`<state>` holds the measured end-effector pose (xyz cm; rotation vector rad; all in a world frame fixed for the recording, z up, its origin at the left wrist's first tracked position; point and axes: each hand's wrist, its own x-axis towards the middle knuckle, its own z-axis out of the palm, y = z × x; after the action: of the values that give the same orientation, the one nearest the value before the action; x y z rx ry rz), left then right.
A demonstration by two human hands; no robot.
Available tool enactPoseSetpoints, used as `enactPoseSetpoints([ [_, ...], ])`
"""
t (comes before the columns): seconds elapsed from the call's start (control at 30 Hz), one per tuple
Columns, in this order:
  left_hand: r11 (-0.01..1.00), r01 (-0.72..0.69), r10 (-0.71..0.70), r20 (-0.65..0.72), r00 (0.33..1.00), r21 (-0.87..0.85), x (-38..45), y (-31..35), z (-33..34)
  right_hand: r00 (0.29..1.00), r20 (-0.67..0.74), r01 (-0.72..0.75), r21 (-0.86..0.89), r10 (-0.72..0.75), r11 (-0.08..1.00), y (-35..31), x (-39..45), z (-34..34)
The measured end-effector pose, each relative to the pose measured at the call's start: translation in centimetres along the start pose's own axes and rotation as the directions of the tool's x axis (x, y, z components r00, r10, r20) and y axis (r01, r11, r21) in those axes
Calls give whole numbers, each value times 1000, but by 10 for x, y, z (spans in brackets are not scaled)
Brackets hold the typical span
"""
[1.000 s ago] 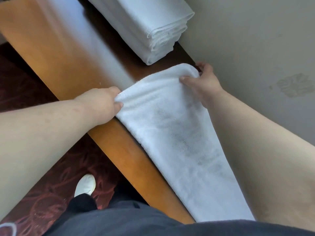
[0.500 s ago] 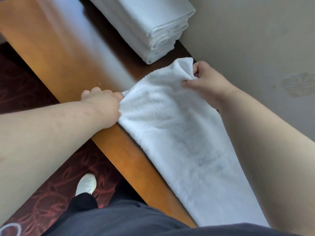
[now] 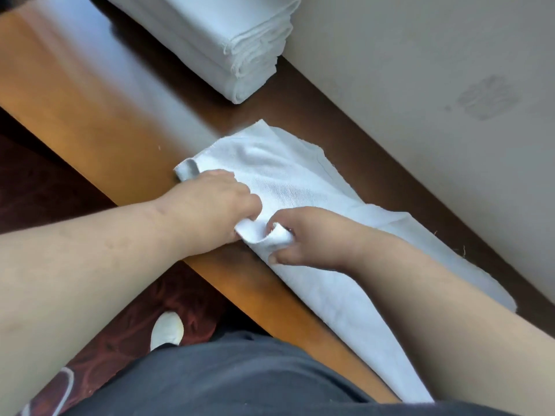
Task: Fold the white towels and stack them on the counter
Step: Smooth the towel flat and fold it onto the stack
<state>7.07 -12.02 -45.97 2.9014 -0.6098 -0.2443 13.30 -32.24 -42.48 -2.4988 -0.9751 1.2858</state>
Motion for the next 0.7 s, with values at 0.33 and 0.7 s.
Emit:
enactPoseSetpoints([
  [0.33, 936, 202, -162, 159, 974, -287, -18, 6, 30, 756, -543, -176, 367, 364, 913, 52, 84, -59],
  [0.7, 929, 366, -329, 343, 880, -48, 6, -18, 18, 868, -351, -243, 316, 351, 917, 65, 120, -106],
])
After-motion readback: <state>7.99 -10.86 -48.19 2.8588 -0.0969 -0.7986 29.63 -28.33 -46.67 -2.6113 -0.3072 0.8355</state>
